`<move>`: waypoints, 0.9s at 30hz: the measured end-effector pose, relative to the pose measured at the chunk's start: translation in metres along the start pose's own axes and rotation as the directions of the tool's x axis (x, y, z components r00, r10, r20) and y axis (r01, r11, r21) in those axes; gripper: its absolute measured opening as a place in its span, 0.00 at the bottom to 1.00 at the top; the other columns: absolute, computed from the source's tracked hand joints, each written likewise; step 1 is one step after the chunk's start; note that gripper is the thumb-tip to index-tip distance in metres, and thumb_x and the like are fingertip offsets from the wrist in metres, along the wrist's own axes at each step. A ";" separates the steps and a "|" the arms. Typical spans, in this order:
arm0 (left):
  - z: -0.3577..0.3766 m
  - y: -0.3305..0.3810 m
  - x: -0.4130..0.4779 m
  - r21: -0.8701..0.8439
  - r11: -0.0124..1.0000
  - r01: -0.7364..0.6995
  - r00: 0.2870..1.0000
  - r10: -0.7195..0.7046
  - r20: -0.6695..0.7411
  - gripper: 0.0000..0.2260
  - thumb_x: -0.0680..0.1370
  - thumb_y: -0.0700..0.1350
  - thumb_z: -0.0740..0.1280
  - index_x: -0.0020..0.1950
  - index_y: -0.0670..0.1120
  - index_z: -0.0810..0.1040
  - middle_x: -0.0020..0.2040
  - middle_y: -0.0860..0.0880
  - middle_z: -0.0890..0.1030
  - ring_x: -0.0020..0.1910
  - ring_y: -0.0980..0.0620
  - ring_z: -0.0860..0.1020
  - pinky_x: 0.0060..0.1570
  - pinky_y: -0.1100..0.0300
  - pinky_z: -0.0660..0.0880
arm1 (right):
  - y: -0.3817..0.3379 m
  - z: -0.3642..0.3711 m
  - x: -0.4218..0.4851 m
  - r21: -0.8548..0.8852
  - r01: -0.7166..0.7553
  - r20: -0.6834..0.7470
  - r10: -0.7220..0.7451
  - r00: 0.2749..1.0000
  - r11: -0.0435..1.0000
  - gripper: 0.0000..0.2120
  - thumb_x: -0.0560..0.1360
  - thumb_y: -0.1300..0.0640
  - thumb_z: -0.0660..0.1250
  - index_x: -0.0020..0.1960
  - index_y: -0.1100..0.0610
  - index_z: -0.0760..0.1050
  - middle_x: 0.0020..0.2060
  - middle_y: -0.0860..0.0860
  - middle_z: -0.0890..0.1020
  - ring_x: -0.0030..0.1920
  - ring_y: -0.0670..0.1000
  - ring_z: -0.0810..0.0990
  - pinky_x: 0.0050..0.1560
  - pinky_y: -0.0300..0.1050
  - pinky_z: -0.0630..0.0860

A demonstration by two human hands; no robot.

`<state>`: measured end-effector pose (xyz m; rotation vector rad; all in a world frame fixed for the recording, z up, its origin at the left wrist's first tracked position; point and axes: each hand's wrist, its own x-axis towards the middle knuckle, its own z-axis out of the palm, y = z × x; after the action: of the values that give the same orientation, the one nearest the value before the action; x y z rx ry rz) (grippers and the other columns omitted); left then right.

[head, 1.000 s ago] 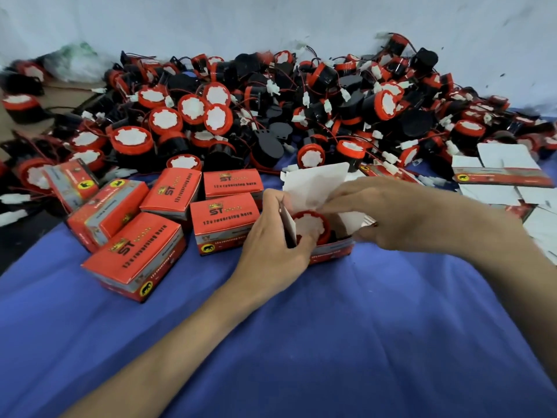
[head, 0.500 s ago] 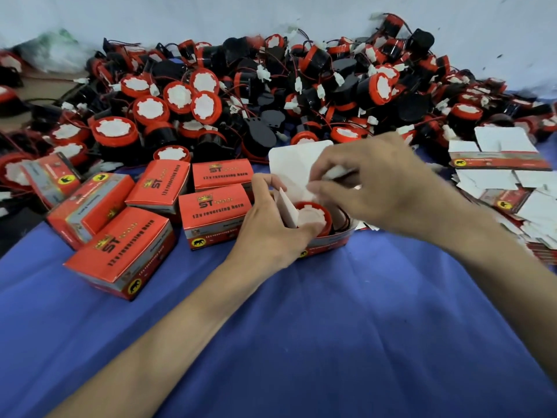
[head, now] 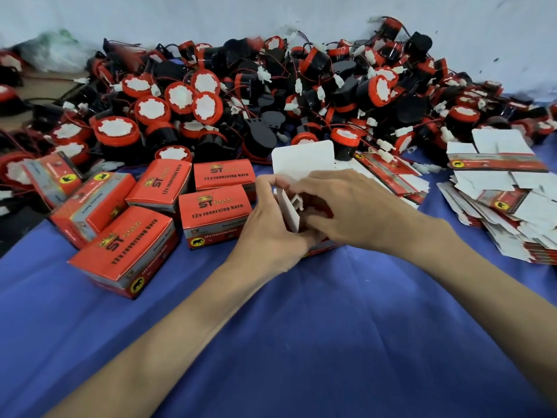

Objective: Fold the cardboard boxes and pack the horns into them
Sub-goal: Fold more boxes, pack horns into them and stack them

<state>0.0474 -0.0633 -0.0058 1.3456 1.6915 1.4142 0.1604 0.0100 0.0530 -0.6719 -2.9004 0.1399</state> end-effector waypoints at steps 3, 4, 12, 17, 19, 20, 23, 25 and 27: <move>-0.001 -0.007 -0.003 -0.029 0.999 -0.045 0.999 0.046 0.009 0.29 0.67 0.41 0.78 0.53 0.57 0.60 0.43 0.62 0.78 0.41 0.64 0.79 0.46 0.63 0.78 | 0.004 0.000 0.001 -0.019 0.018 0.053 -0.017 0.998 1.000 0.13 0.76 0.55 0.62 0.59 0.53 0.76 0.50 0.50 0.75 0.51 0.52 0.73 0.50 0.49 0.71; 0.000 -0.009 -0.005 -0.050 0.997 -0.055 0.998 0.056 0.019 0.29 0.67 0.40 0.78 0.54 0.57 0.61 0.42 0.64 0.78 0.42 0.65 0.78 0.45 0.66 0.77 | 0.005 0.001 0.001 -0.039 0.045 0.079 -0.041 0.996 0.998 0.12 0.77 0.53 0.61 0.58 0.54 0.76 0.51 0.51 0.73 0.51 0.51 0.71 0.51 0.47 0.69; -0.002 -0.012 -0.010 -0.142 0.985 -0.093 0.982 0.114 0.148 0.31 0.66 0.44 0.77 0.58 0.54 0.60 0.56 0.55 0.72 0.51 0.71 0.75 0.48 0.76 0.71 | 0.009 -0.006 -0.008 -0.036 0.119 0.190 -0.110 0.976 0.992 0.19 0.76 0.42 0.56 0.61 0.50 0.74 0.51 0.48 0.66 0.48 0.43 0.58 0.51 0.37 0.53; -0.002 -0.014 -0.010 -0.089 0.992 -0.093 0.981 0.107 0.160 0.30 0.69 0.36 0.76 0.57 0.56 0.61 0.54 0.56 0.72 0.47 0.73 0.75 0.45 0.77 0.70 | 0.008 -0.004 -0.005 -0.043 0.031 0.123 -0.025 0.992 0.999 0.14 0.74 0.41 0.60 0.47 0.49 0.77 0.42 0.47 0.68 0.45 0.45 0.62 0.46 0.41 0.59; -0.003 -0.015 -0.009 -0.092 0.993 -0.076 0.984 0.090 0.152 0.30 0.69 0.35 0.75 0.58 0.56 0.61 0.54 0.52 0.73 0.45 0.69 0.76 0.45 0.74 0.72 | 0.007 -0.001 -0.004 -0.071 -0.010 0.108 0.018 0.994 0.997 0.15 0.73 0.39 0.60 0.49 0.47 0.79 0.38 0.45 0.65 0.46 0.46 0.63 0.46 0.42 0.59; -0.003 -0.016 -0.009 -0.093 0.993 -0.070 0.986 0.083 0.147 0.30 0.69 0.35 0.75 0.58 0.56 0.61 0.55 0.51 0.73 0.45 0.68 0.77 0.46 0.73 0.73 | 0.006 0.000 -0.004 -0.086 -0.020 0.108 0.029 0.994 0.996 0.17 0.74 0.39 0.59 0.54 0.46 0.79 0.38 0.45 0.66 0.46 0.46 0.64 0.47 0.42 0.59; -0.003 -0.017 -0.008 -0.082 0.995 -0.064 0.986 0.076 0.147 0.31 0.68 0.36 0.76 0.59 0.57 0.61 0.56 0.51 0.74 0.47 0.66 0.77 0.49 0.69 0.74 | 0.002 0.000 -0.007 -0.092 -0.048 0.109 0.058 0.992 0.995 0.18 0.74 0.39 0.59 0.59 0.44 0.77 0.45 0.48 0.69 0.51 0.48 0.68 0.49 0.45 0.65; -0.004 -0.018 -0.008 -0.085 0.994 -0.069 0.985 0.082 0.151 0.32 0.68 0.35 0.76 0.59 0.58 0.62 0.57 0.51 0.75 0.48 0.65 0.77 0.49 0.70 0.74 | 0.000 -0.002 -0.010 -0.075 -0.061 0.109 0.069 0.992 0.995 0.15 0.75 0.41 0.60 0.58 0.43 0.76 0.48 0.47 0.66 0.52 0.47 0.66 0.46 0.46 0.66; -0.003 -0.018 -0.008 -0.091 0.992 -0.082 0.984 0.095 0.150 0.32 0.67 0.37 0.78 0.59 0.58 0.62 0.56 0.52 0.75 0.48 0.65 0.78 0.48 0.71 0.73 | -0.002 -0.003 -0.010 -0.098 -0.060 0.116 0.071 0.991 0.993 0.14 0.76 0.44 0.60 0.57 0.46 0.77 0.50 0.46 0.64 0.50 0.47 0.65 0.44 0.46 0.65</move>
<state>0.0413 -0.0712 -0.0231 1.4596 1.4730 1.3761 0.1686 0.0038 0.0552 -0.8021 -3.0158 0.0532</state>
